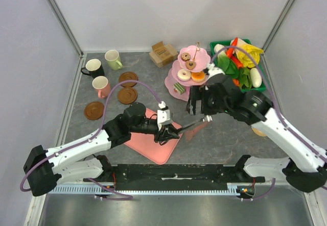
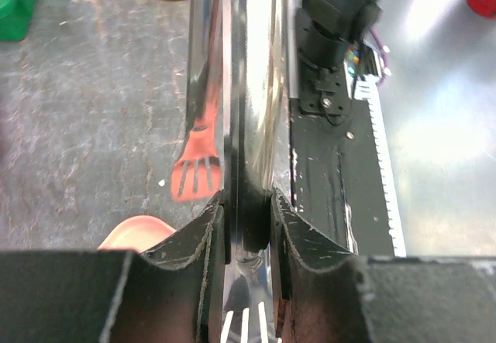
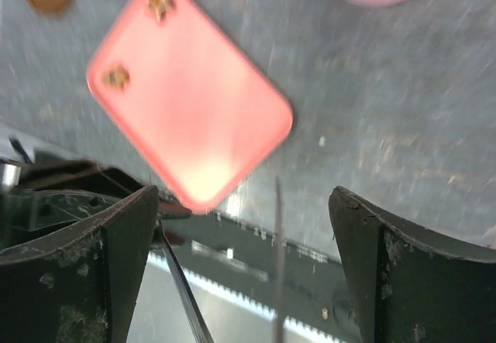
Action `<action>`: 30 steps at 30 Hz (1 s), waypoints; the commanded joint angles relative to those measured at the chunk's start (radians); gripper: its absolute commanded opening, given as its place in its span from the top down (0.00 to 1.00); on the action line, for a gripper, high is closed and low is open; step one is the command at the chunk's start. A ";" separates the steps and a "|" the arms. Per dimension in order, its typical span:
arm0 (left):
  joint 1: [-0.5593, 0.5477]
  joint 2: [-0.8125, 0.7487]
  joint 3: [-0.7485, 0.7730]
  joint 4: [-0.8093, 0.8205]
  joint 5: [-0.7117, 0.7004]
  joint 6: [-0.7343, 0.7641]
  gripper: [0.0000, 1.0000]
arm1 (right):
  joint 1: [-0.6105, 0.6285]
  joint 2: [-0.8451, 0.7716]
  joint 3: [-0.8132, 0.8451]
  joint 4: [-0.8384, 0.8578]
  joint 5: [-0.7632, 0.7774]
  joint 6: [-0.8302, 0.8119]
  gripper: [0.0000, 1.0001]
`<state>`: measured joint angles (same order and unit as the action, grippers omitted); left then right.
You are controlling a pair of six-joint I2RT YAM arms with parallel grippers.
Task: Serve the afternoon tea
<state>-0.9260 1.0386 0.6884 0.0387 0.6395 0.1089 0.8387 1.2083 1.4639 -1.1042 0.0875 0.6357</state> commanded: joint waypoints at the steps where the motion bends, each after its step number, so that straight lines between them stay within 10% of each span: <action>1: 0.012 -0.035 -0.001 0.104 -0.194 -0.172 0.98 | 0.005 -0.159 0.001 0.232 0.354 -0.010 0.02; 9: 0.012 -0.072 -0.026 0.147 -0.399 -0.313 0.98 | 0.005 -0.415 -0.250 0.618 0.364 -0.103 0.02; 30: 0.012 -0.055 0.010 0.185 -0.463 -0.334 0.98 | 0.005 -0.161 -0.329 0.796 0.123 -0.237 0.04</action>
<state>-0.9157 0.9894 0.6643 0.1535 0.1989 -0.2050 0.8406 1.0397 1.1473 -0.3729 0.2893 0.4423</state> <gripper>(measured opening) 0.304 0.974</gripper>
